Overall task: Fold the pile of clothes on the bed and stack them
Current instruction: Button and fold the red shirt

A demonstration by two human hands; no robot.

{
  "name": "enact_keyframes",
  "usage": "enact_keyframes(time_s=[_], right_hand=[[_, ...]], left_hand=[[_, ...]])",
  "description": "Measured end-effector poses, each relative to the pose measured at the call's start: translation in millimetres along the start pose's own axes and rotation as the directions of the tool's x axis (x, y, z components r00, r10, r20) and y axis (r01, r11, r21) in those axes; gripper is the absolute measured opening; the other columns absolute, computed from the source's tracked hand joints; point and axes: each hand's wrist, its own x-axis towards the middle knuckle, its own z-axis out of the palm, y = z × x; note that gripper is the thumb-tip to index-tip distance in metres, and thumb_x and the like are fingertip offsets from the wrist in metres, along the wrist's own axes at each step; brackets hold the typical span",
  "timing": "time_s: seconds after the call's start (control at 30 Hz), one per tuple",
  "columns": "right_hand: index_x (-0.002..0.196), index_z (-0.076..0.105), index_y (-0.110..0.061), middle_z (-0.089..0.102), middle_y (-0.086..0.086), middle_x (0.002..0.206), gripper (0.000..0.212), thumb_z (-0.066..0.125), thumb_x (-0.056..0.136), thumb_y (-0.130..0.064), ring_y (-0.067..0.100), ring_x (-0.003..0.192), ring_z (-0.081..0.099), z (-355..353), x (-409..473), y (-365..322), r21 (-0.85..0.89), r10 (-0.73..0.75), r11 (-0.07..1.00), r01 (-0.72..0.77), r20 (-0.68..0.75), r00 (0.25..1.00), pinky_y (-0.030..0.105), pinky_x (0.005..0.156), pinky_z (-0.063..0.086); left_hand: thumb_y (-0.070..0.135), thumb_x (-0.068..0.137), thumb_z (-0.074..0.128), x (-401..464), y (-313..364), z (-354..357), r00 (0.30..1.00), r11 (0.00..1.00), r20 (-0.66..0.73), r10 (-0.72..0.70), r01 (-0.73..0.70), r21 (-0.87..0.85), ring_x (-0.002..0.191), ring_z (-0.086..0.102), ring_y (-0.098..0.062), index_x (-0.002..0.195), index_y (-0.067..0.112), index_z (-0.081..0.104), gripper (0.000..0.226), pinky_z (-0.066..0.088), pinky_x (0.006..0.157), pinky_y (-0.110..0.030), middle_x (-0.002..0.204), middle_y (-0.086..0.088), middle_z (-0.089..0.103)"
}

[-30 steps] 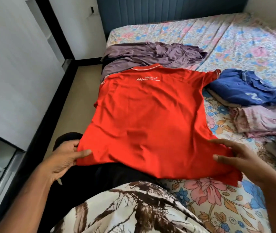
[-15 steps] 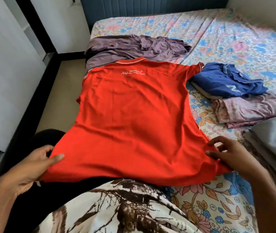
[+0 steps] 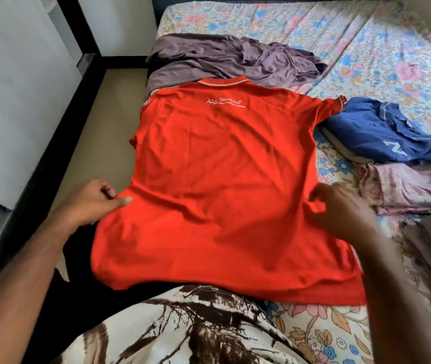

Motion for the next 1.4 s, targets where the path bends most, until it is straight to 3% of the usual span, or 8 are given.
enact_keyframes(time_s=[0.1, 0.33, 0.47, 0.77, 1.07, 1.17, 1.27, 1.4], right_hand=[[0.110, 0.067, -0.020, 0.062, 0.009, 0.109, 0.034, 0.070, 0.077, -0.011, 0.032, 0.107, 0.061, 26.0, 64.4, -70.8, 0.078, -0.145, 0.985, 0.151, -0.080, 0.986, 0.038, 0.089, 0.047], [0.111, 0.067, -0.028, 0.063, 0.002, 0.119, 0.035, 0.053, 0.085, -0.009, 0.029, 0.115, 0.061, 64.7, 181.6, -234.2, -0.083, -0.521, 0.853, 0.516, -0.061, 0.851, 0.039, 0.089, 0.049], [0.116, 0.066, -0.024, 0.066, 0.005, 0.121, 0.032, 0.051, 0.089, -0.017, 0.029, 0.116, 0.062, 74.5, 225.6, -310.1, -0.193, -0.648, 0.749, 0.634, -0.012, 0.761, 0.040, 0.094, 0.047], [0.155, 0.028, -0.011, 0.025, 0.025, 0.161, 0.080, 0.067, 0.088, -0.032, 0.041, 0.154, 0.014, 140.2, 270.8, -446.6, -0.462, -0.500, 0.680, 0.569, 0.275, 0.821, 0.063, 0.123, 0.003], [0.148, 0.048, -0.008, 0.043, 0.017, 0.156, 0.044, 0.039, 0.106, -0.018, 0.044, 0.152, 0.020, 177.0, 290.8, -434.1, -0.478, -0.341, 0.778, 0.409, 0.226, 0.913, 0.067, 0.120, -0.008], [0.136, 0.060, -0.014, 0.063, 0.010, 0.137, 0.038, 0.040, 0.103, -0.014, 0.033, 0.142, 0.044, 166.0, 291.4, -431.1, -0.206, -0.401, 0.887, 0.413, 0.099, 0.911, 0.056, 0.125, -0.004], [0.123, 0.062, -0.005, 0.068, 0.020, 0.121, 0.029, 0.044, 0.104, -0.016, 0.040, 0.116, 0.062, 138.5, 299.9, -425.1, 0.238, -0.380, 0.893, 0.383, -0.061, 0.923, 0.045, 0.112, 0.033], [0.121, 0.066, 0.003, 0.069, 0.014, 0.093, 0.029, 0.046, 0.107, -0.013, 0.025, 0.077, 0.068, 97.4, 310.2, -400.6, 0.872, -0.242, 0.458, 0.172, -0.064, 0.968, 0.023, 0.065, 0.049]], left_hand=[[0.039, 0.077, 0.085, 47.2, 14.0, 16.5, 0.999, 0.999, -0.005, 0.039, -0.039, -0.001, 0.081, 0.066, -0.030, 0.084, 0.014, 0.060, 0.036, 0.050, 0.074, -0.039, 0.079, -0.007, 0.066], [0.049, 0.075, 0.083, 139.7, -12.0, 50.5, 0.990, 0.970, -0.049, -0.132, 0.118, -0.212, 0.090, 0.066, -0.053, 0.085, 0.022, 0.045, 0.048, 0.052, 0.061, -0.052, 0.103, -0.035, 0.065], [0.053, 0.078, 0.080, 137.5, -2.6, 56.5, 0.979, 0.941, -0.076, -0.188, 0.158, -0.299, 0.093, 0.071, -0.035, 0.097, 0.019, 0.055, 0.046, 0.042, 0.063, -0.031, 0.101, -0.015, 0.072], [0.043, 0.073, 0.082, 134.2, -9.5, 63.2, 0.976, 0.928, -0.100, -0.191, 0.147, -0.341, 0.075, 0.061, -0.010, 0.096, 0.020, 0.061, 0.038, 0.042, 0.065, -0.019, 0.085, 0.006, 0.066], [0.025, 0.091, 0.069, 145.1, -37.2, 66.2, 0.998, 0.850, 0.013, -0.069, 0.066, -0.522, 0.053, 0.043, -0.011, 0.069, 0.018, 0.056, 0.026, 0.035, 0.056, -0.032, 0.053, 0.012, 0.049], [0.031, 0.102, 0.055, 142.3, -31.7, 63.8, 0.999, 0.896, -0.034, 0.004, -0.018, -0.444, 0.063, 0.050, -0.011, 0.085, 0.014, 0.051, 0.024, 0.041, 0.065, -0.037, 0.069, 0.006, 0.056], [0.029, 0.093, 0.069, 127.2, -23.5, 55.4, 0.990, 0.932, -0.039, 0.135, -0.141, -0.334, 0.071, 0.063, -0.001, 0.095, 0.027, 0.049, 0.020, 0.047, 0.066, -0.019, 0.080, 0.005, 0.066], [0.022, 0.078, 0.085, 113.8, 0.3, 40.4, 0.955, 0.883, -0.004, 0.295, -0.274, -0.380, 0.088, 0.069, -0.005, 0.110, 0.041, 0.054, 0.048, 0.052, 0.076, -0.017, 0.097, 0.015, 0.070]])
